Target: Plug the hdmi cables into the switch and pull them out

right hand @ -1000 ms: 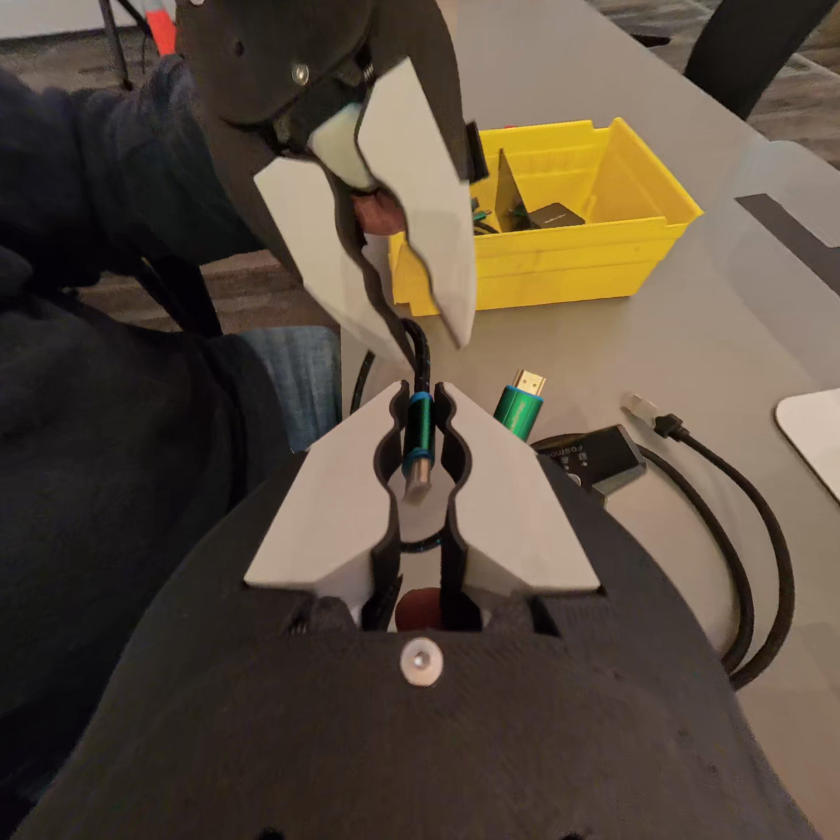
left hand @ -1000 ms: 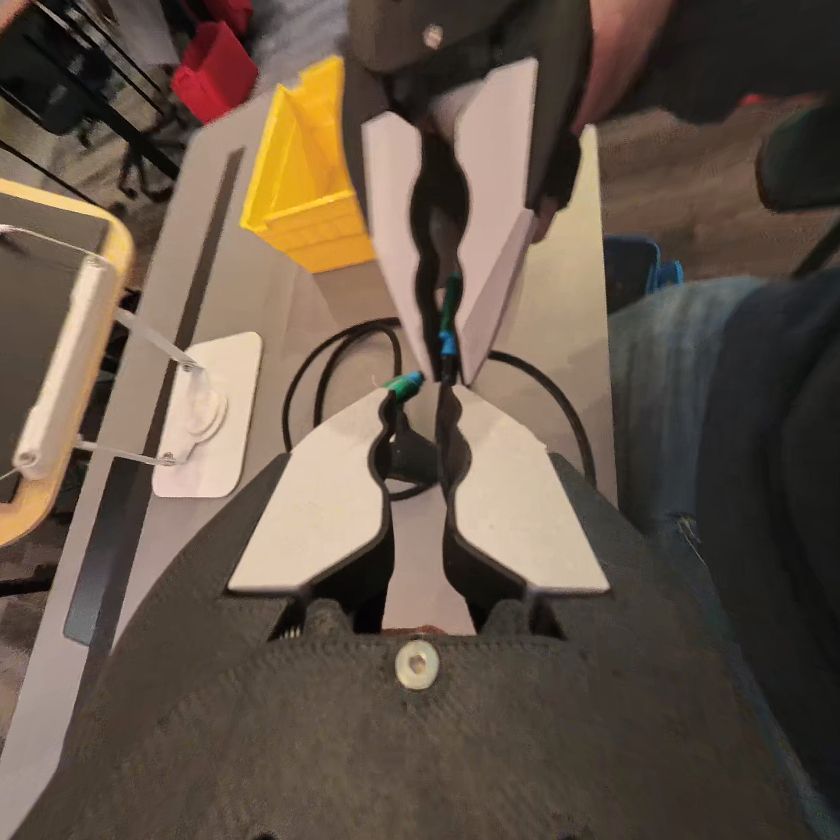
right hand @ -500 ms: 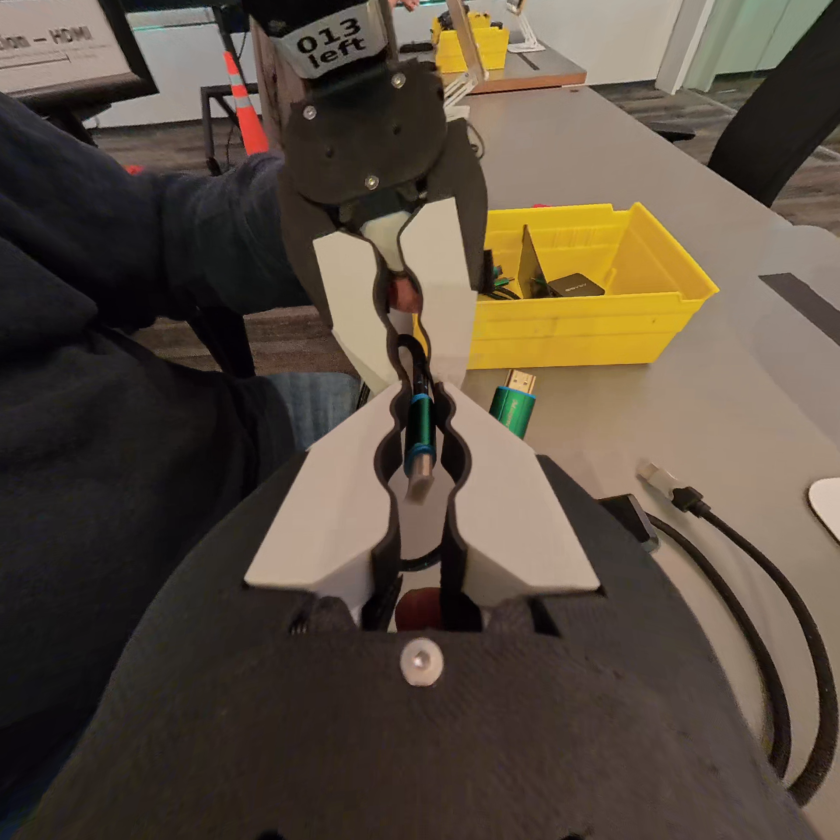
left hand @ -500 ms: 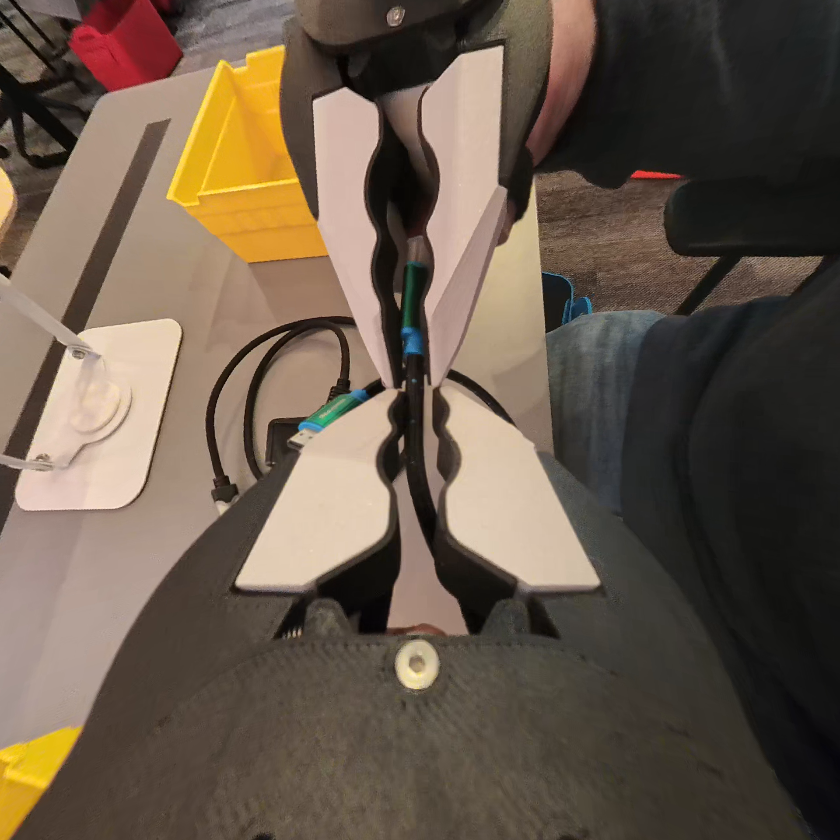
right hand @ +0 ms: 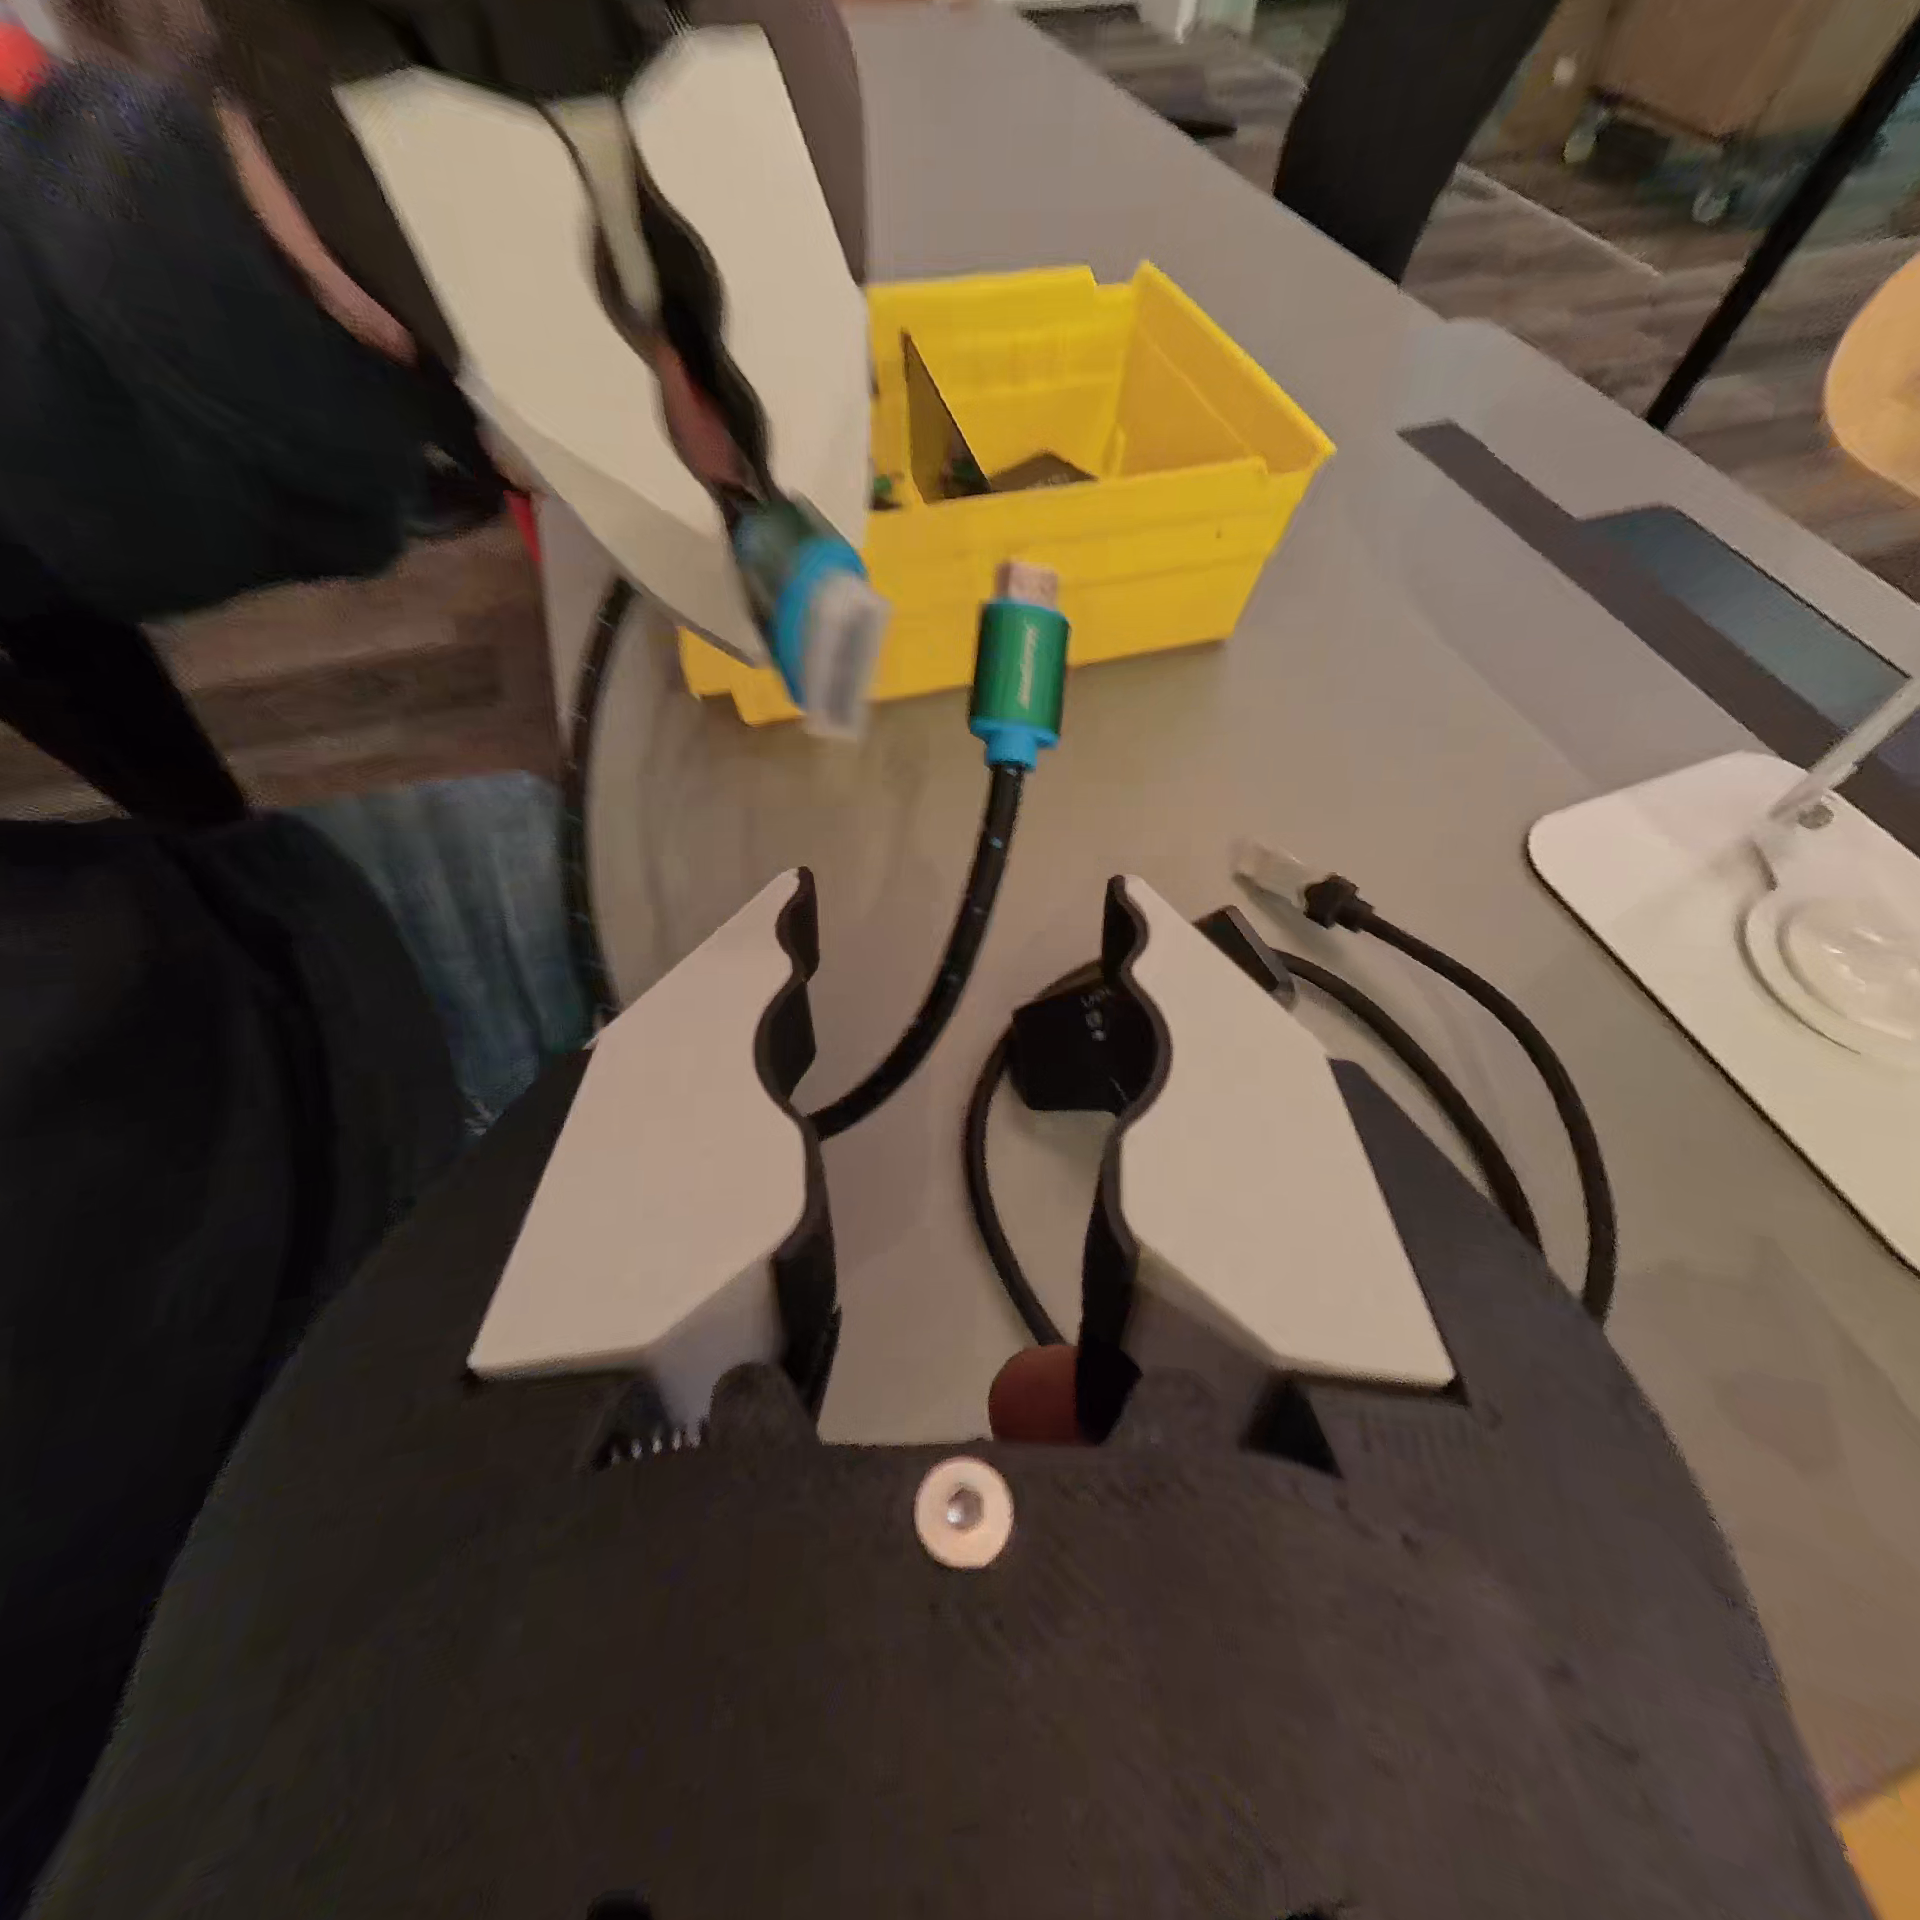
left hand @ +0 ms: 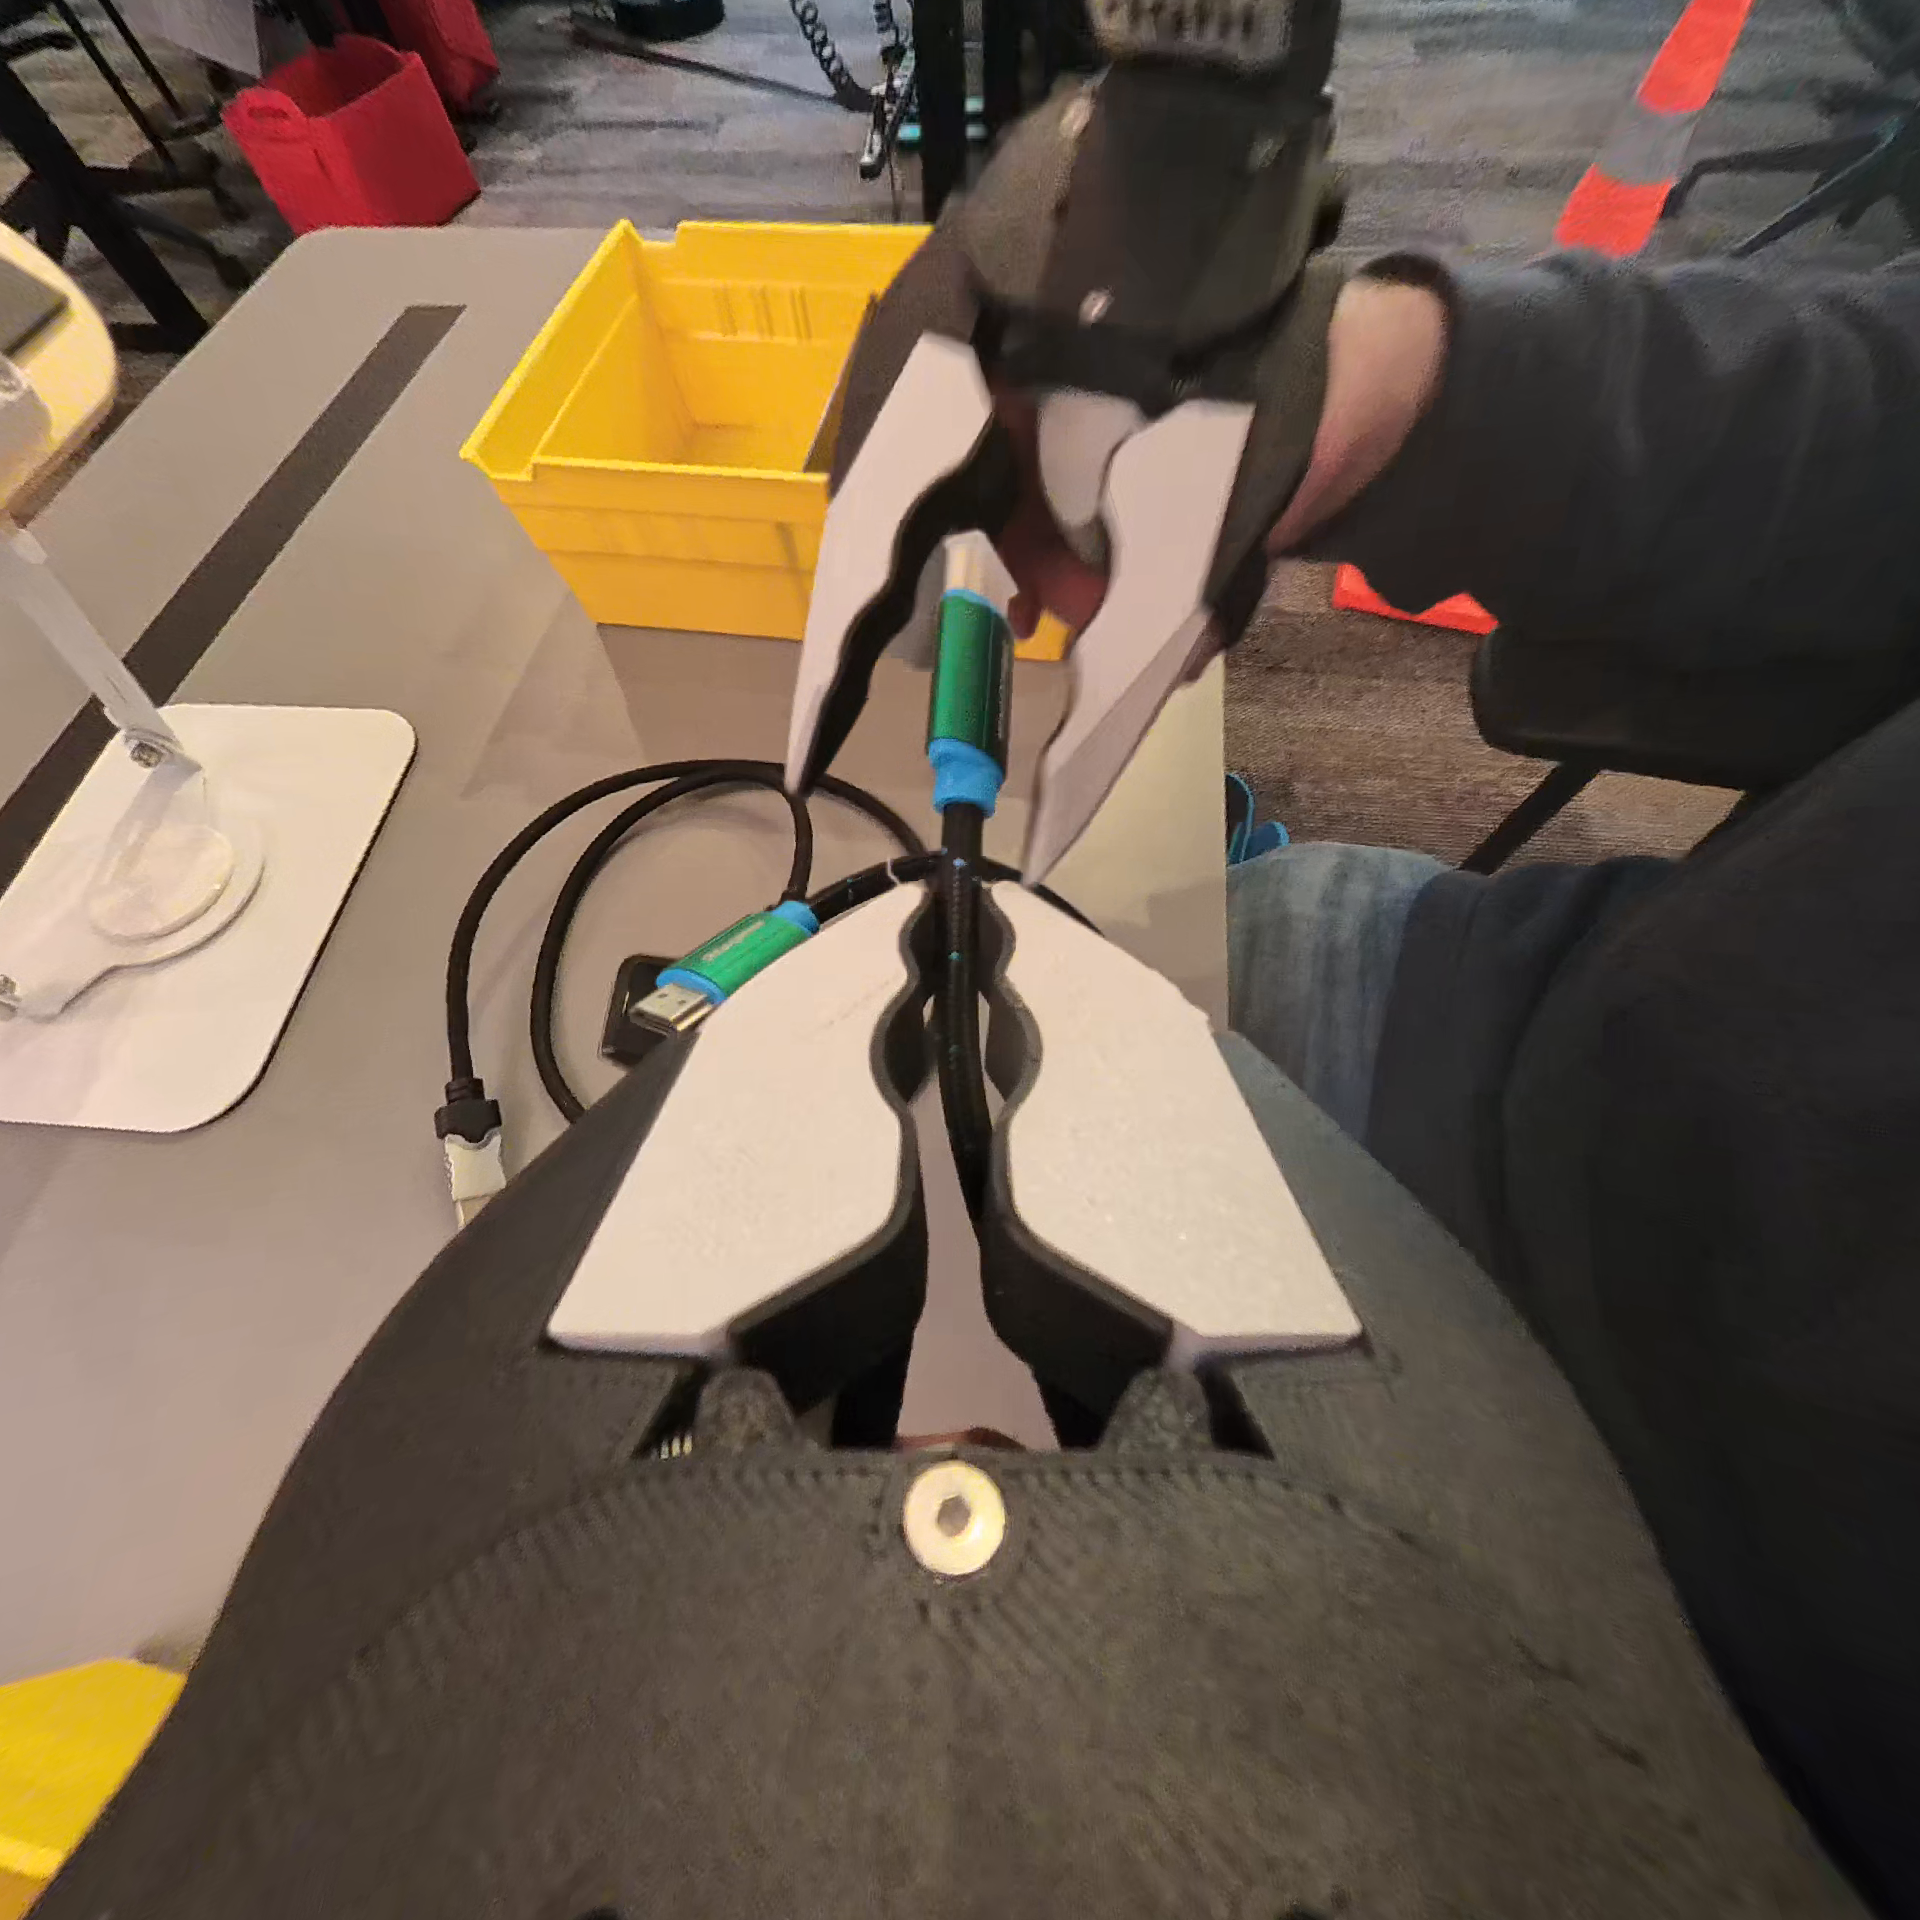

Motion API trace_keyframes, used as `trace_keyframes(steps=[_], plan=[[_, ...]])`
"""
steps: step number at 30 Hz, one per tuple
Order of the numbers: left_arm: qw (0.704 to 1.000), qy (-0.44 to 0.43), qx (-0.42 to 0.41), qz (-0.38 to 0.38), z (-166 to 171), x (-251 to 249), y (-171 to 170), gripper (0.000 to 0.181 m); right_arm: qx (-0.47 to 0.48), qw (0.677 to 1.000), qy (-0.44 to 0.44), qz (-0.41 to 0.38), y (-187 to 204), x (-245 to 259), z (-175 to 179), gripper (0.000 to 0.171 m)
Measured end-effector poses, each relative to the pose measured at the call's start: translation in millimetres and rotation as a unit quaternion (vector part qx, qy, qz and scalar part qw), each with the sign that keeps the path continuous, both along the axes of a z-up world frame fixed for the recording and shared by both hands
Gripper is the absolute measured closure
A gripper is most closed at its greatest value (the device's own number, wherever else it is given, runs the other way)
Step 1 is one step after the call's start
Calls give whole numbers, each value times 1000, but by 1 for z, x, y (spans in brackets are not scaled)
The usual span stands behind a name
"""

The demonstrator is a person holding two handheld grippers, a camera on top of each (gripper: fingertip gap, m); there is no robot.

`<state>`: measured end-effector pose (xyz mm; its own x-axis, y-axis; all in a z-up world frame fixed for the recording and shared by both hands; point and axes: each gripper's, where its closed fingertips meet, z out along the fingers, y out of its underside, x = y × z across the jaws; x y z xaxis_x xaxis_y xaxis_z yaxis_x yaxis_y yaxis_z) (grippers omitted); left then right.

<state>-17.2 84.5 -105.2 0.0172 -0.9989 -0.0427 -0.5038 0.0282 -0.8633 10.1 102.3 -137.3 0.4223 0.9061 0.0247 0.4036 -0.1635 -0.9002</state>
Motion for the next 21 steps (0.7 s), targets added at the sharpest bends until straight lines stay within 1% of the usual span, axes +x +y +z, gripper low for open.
trace_keyframes(steps=[1, 2, 4, 7, 9, 12, 14, 16, 18, 20, 21], plan=[[1000, -4, 2, -6, 4, 0, -3, 176, 3, 1000, -17, -5, 4, -3, -7, 123], [1000, -11, 5, -11, 10, 1, -6, 176, -1, 1000, -27, 0, 6, -8, -13, 134], [999, -27, 11, -20, 22, 1, -12, 176, -9, 1000, -27, 2, 10, -19, -19, 169], [997, -62, 40, 0, 51, -6, -9, 176, -35, 999, -3, -27, 20, -22, -17, 171], [992, -107, 56, 41, 80, -16, 2, 176, -68, 996, 30, -43, 23, -21, -15, 171], [969, -200, 74, 123, 130, -45, 28, 175, -115, 988, 89, -58, 22, -23, -16, 170], [946, -254, 86, 184, 158, -72, 47, 175, -115, 982, 137, -67, 22, -26, -10, 168], [922, -296, 85, 236, 177, -100, 66, 175, -43, 987, 129, -91, 20, -24, -2, 166], [896, -330, 81, 286, 186, -130, 86, 176, 35, 987, 129, -90, 8, -29, 18, 166], [876, -353, 50, 324, 183, -156, 108, 176, 133, 983, 104, -72, -9, -37, 38, 171], [866, -365, 30, 340, 179, -168, 119, 176, 193, 977, 74, -52, -22, -45, 46, 171]])
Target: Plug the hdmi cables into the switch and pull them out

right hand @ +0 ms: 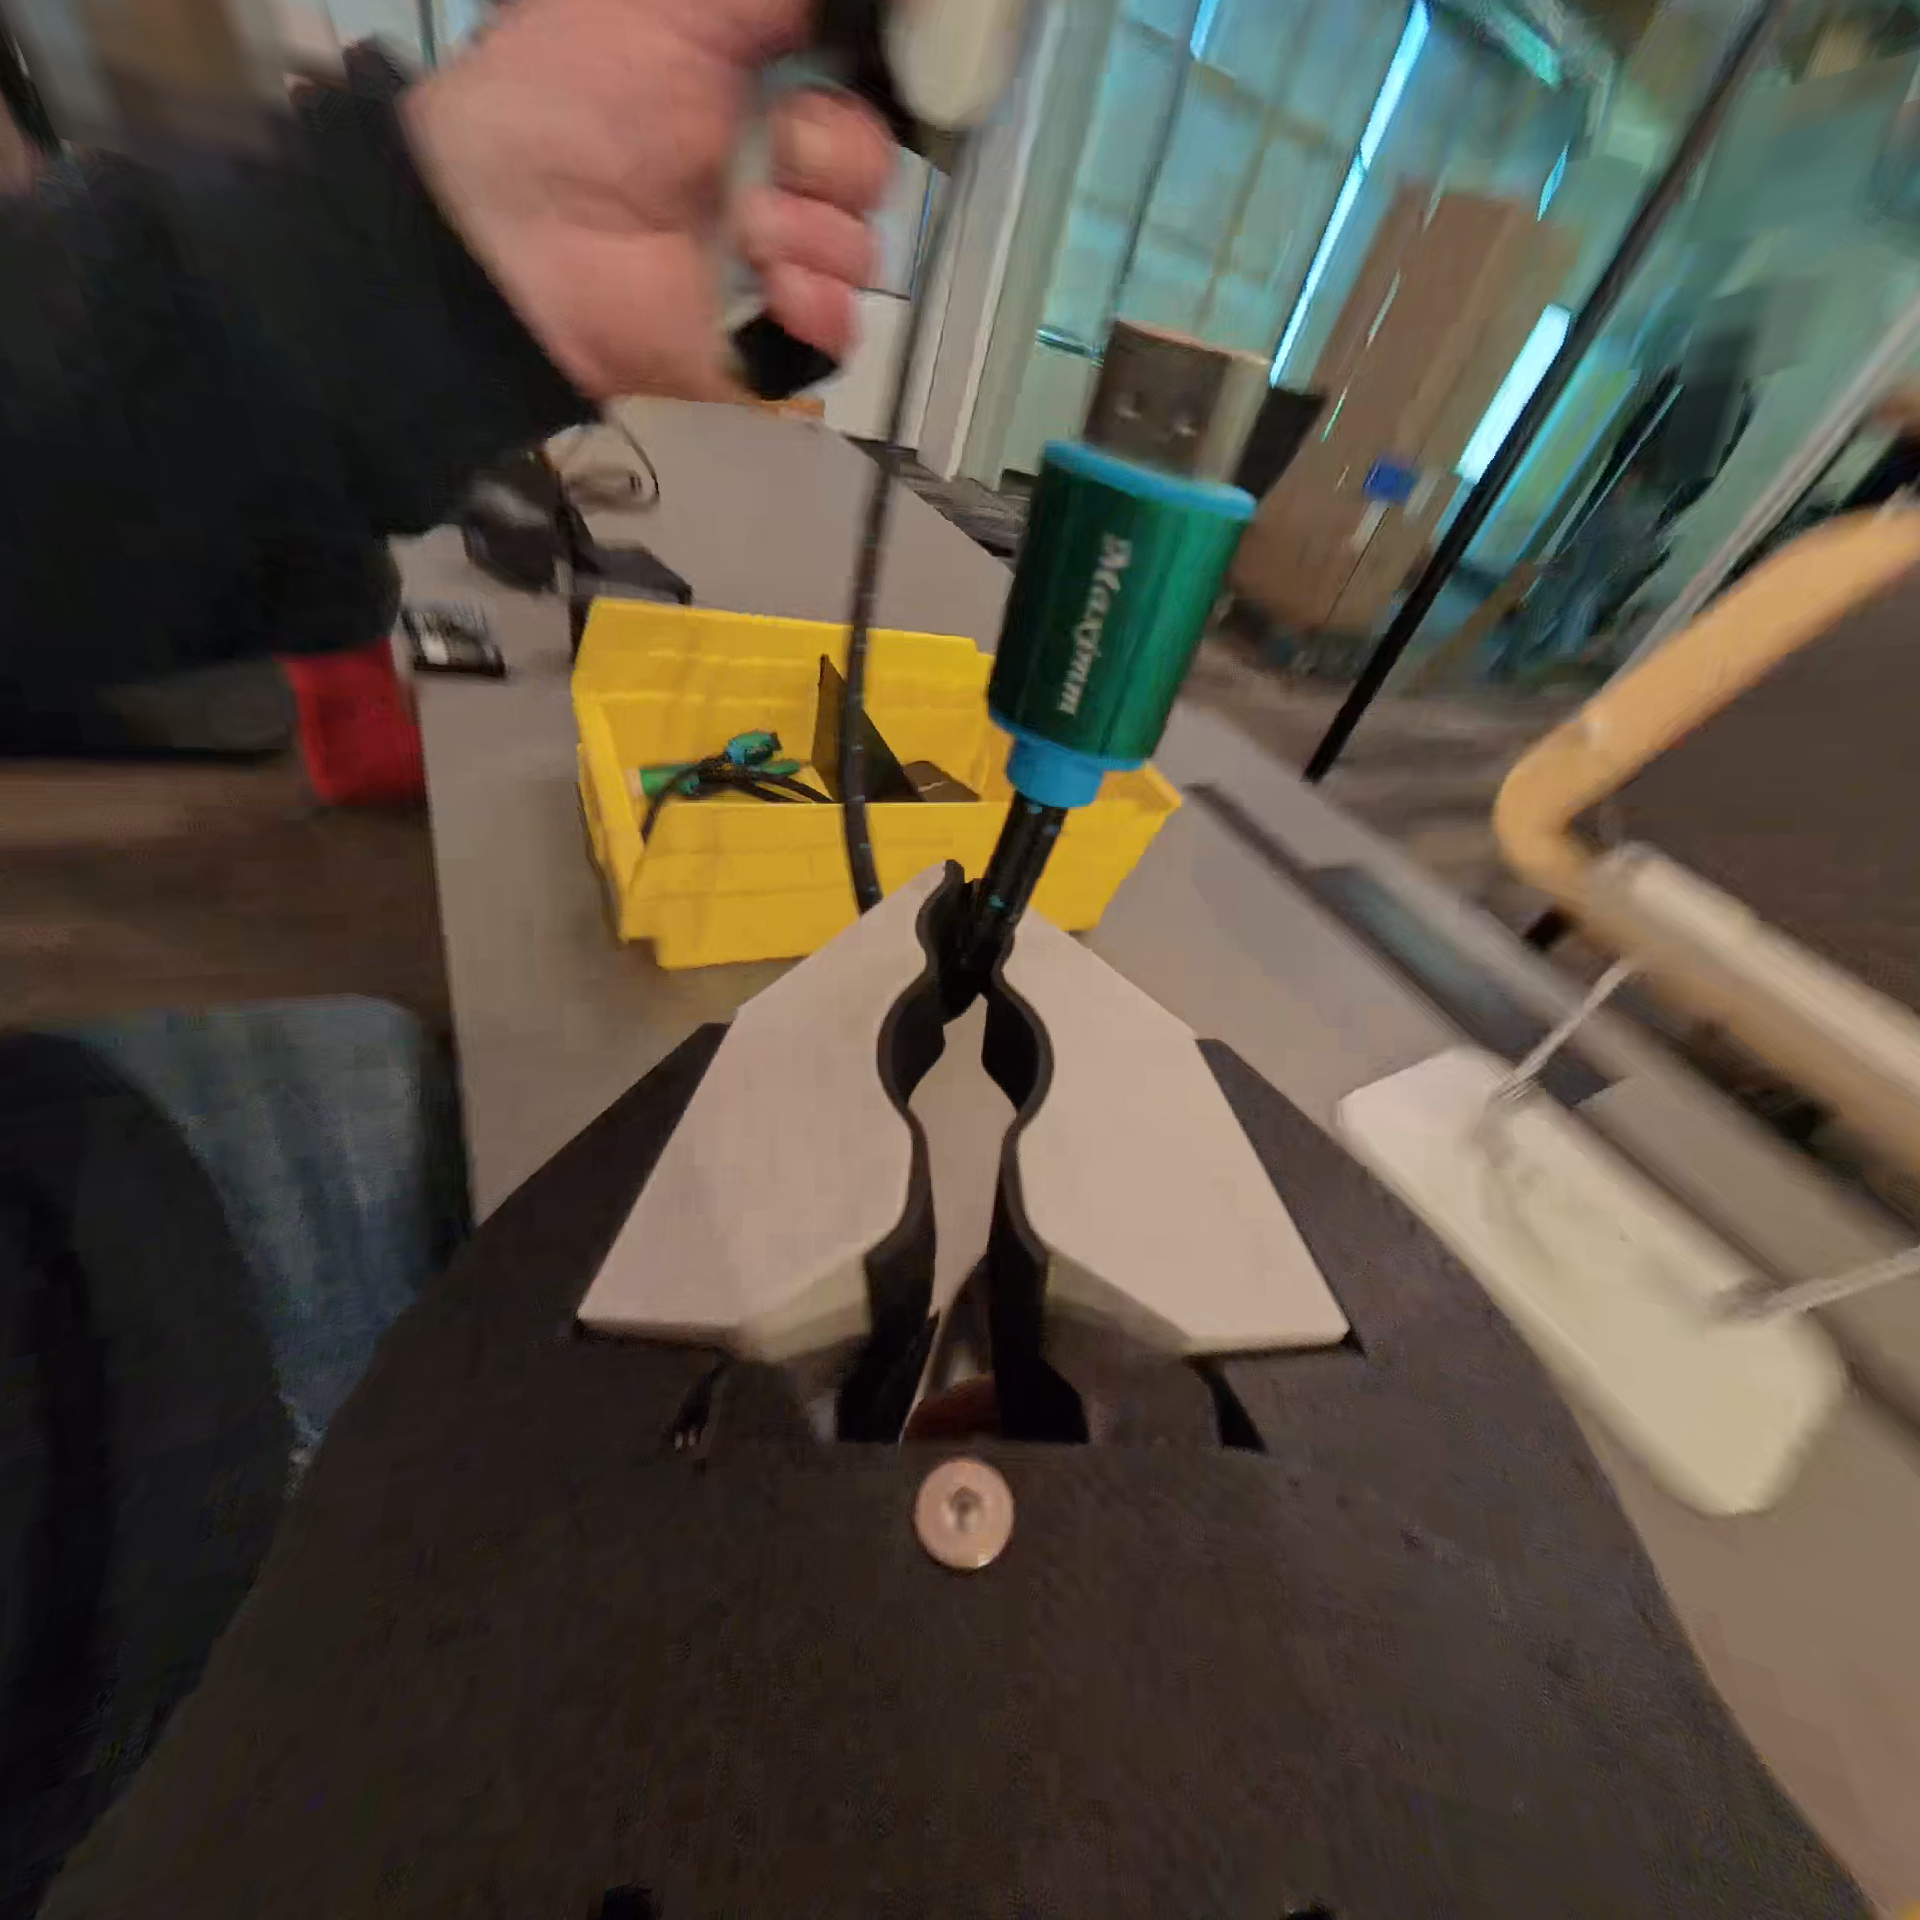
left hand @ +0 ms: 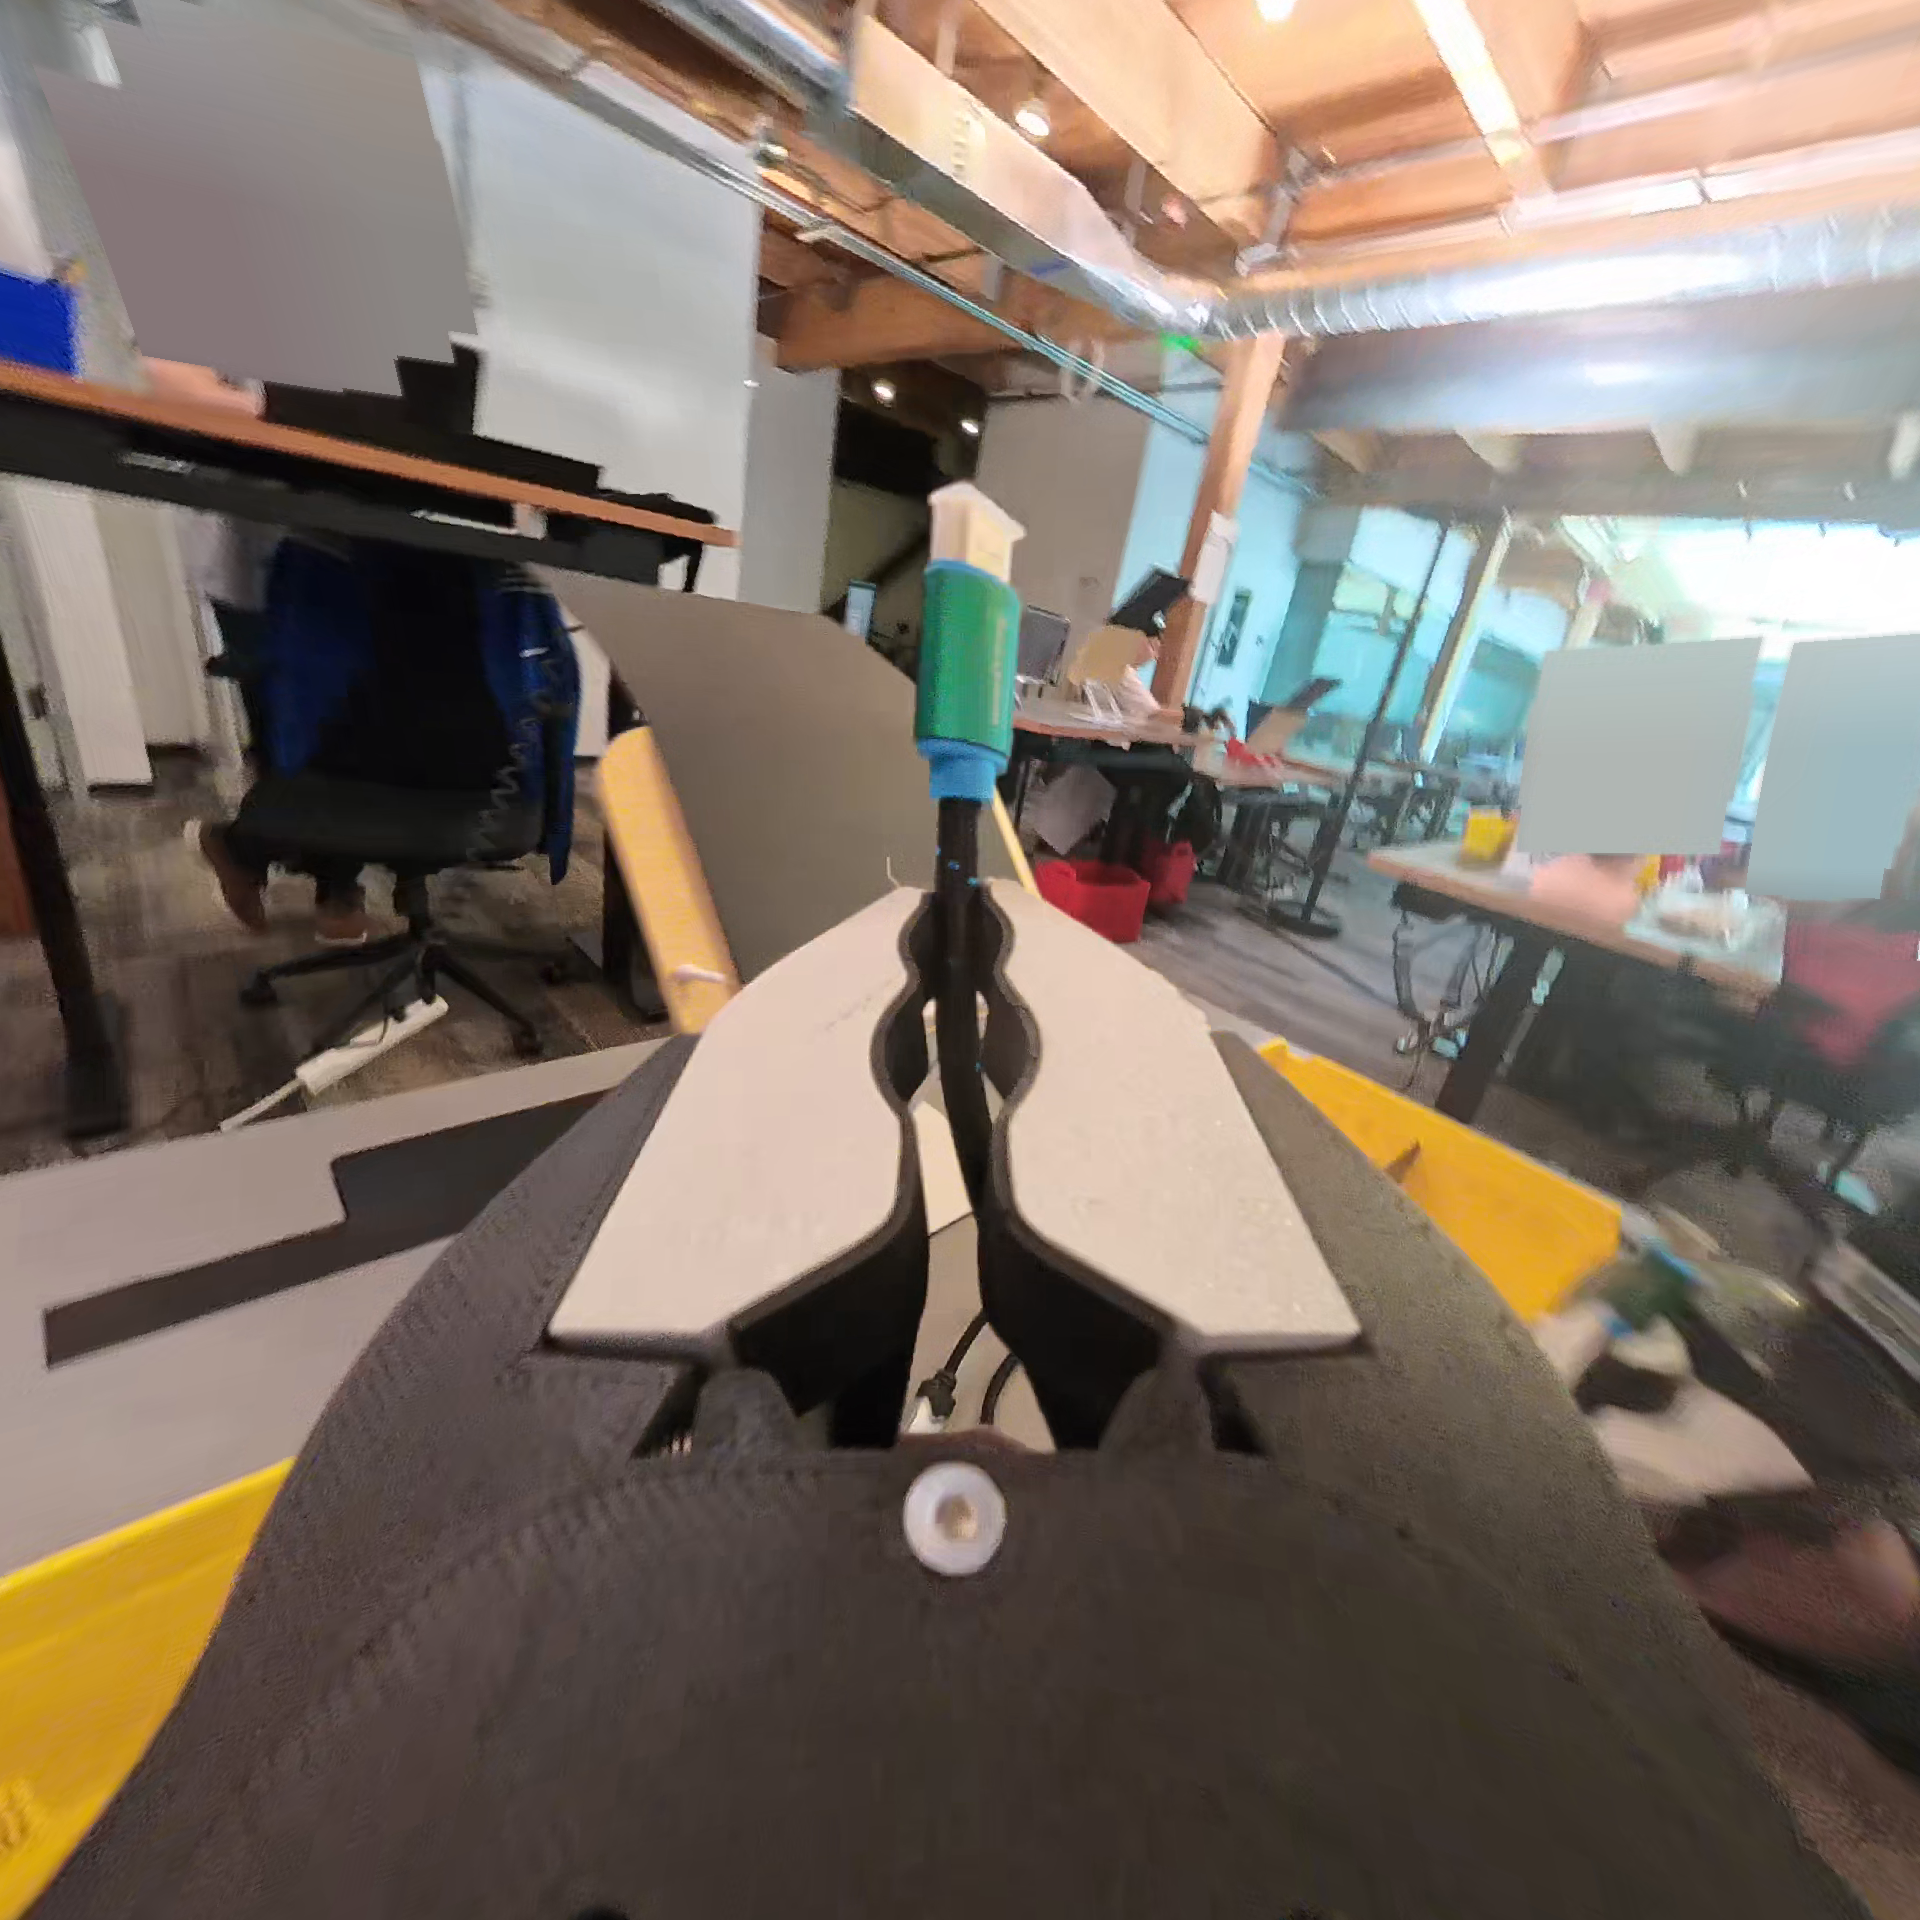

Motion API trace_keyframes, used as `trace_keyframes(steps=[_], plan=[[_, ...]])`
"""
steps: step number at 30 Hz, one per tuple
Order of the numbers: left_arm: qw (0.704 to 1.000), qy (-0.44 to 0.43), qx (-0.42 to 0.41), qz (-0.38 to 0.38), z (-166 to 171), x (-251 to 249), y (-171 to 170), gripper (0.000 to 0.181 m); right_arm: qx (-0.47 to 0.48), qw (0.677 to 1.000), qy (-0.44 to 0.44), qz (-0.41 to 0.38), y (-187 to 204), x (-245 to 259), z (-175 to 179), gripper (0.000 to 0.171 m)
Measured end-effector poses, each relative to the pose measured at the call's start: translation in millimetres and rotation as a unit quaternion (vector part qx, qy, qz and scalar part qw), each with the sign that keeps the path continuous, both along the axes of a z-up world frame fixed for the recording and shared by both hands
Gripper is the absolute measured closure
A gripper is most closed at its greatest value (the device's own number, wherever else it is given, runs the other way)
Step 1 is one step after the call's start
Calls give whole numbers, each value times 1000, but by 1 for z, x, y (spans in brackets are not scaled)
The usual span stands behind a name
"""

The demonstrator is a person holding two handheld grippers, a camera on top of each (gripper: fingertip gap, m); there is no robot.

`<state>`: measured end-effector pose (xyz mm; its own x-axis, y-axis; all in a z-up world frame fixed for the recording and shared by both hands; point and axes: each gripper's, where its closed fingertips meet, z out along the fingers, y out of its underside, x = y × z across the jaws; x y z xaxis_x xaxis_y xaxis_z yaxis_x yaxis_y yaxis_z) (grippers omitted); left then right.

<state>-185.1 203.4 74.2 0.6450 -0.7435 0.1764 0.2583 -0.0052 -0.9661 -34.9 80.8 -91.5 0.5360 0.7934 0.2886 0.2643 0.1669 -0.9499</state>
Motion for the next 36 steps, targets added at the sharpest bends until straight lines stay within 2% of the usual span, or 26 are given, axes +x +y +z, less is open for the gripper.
trace_keyframes(steps=[4, 7, 11, 15, 18, 19, 21, 24, 26, 30, 33, 36], plan=[[997, -45, -63, 0, -22, -22, 33, 176, 168, 972, -156, 53, -51, -44, 2, 171], [993, -55, -98, -33, -32, -12, 50, 176, 236, 915, -302, 125, -78, -76, -32, 171], [991, -16, -112, -76, -31, 25, 53, 176, 228, 846, -458, 150, -60, -85, -89, 171], [978, -36, -107, -173, 3, 71, 20, 176, 191, 824, -513, 145, -27, -88, -127, 171], [968, -31, -75, -237, 33, 100, -23, 176, 158, 830, -526, 97, 15, -77, -144, 170], [963, -27, -64, -261, 40, 108, -41, 176, 141, 841, -517, 78, 28, -70, -144, 170], [955, -19, -38, -294, 52, 117, -73, 176, 98, 872, -480, 23, 59, -51, -137, 169], [945, -28, -2, -325, 62, 113, -104, 175, 97, 884, -457, -28, 89, -22, -123, 167], [948, -41, -2, -315, 51, 107, -95, 175, 97, 872, -480, -28, 92, -13, -128, 168], [972, -2, -6, -235, 16, 99, -55, 176, 55, 888, -456, 15, 67, -24, -151, 161], [979, 77, -6, -188, -16, 105, -36, 176, 0, 905, -420, 62, 43, -31, -160, 159], [980, 136, -4, -148, -41, 109, -15, 176, -51, 917, -385, 93, 30, -25, -154, 146]])
